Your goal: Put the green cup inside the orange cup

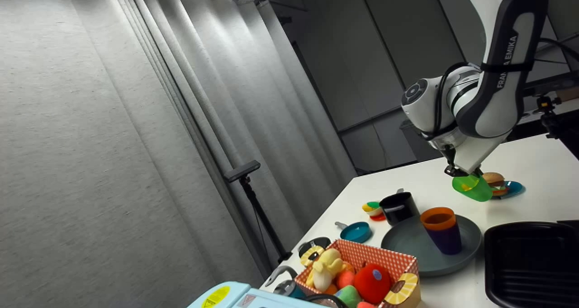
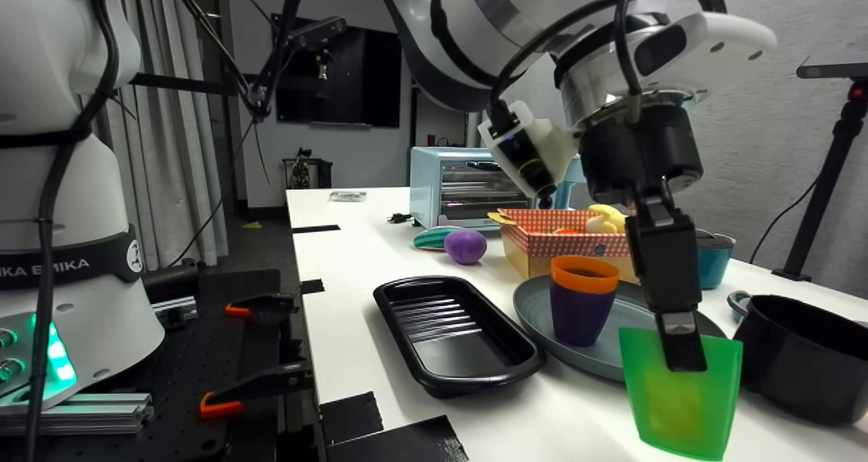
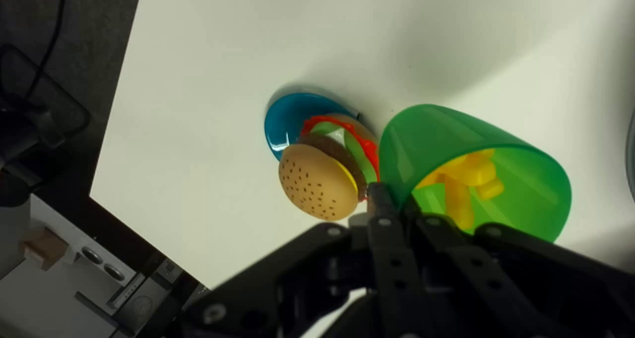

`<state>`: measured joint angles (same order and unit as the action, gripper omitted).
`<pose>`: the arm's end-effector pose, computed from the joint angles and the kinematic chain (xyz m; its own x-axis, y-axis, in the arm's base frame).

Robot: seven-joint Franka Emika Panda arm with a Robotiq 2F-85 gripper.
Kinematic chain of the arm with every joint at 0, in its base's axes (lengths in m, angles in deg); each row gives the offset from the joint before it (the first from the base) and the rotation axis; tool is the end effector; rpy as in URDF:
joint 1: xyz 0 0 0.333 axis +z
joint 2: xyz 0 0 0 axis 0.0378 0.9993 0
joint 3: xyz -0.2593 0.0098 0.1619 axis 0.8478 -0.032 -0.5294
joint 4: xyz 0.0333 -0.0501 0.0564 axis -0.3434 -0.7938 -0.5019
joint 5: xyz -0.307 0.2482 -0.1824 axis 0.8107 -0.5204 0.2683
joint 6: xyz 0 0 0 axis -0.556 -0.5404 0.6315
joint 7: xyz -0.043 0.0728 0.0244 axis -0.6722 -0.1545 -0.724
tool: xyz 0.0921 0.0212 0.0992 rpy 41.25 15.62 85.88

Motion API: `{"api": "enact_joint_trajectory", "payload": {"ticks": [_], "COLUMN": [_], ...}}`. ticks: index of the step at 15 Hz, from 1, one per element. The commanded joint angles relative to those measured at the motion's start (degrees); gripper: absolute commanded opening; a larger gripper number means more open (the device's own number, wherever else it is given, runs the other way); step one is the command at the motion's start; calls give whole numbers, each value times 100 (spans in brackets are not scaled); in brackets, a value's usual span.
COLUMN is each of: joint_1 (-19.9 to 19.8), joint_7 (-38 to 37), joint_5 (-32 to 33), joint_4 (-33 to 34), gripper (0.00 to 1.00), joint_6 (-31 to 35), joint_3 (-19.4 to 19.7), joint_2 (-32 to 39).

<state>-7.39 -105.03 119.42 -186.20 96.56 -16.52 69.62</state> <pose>0.4919 -0.2863 0.2072 0.6737 -0.6468 0.3575 -0.7377 -0.5594 0.3780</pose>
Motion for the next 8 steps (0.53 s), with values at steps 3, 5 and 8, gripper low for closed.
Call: {"api": "enact_joint_trajectory", "payload": {"ticks": [3, 5, 8], "joint_1": [38, 18, 11], "joint_7": [-479, -549, -570], "joint_5": [409, 453, 422], "joint_4": [52, 83, 117], "gripper": [1, 1, 1], "joint_6": [-4, 7, 57], "joint_3": [-137, -233, -389], "joint_2": [-573, -685, -809]}}
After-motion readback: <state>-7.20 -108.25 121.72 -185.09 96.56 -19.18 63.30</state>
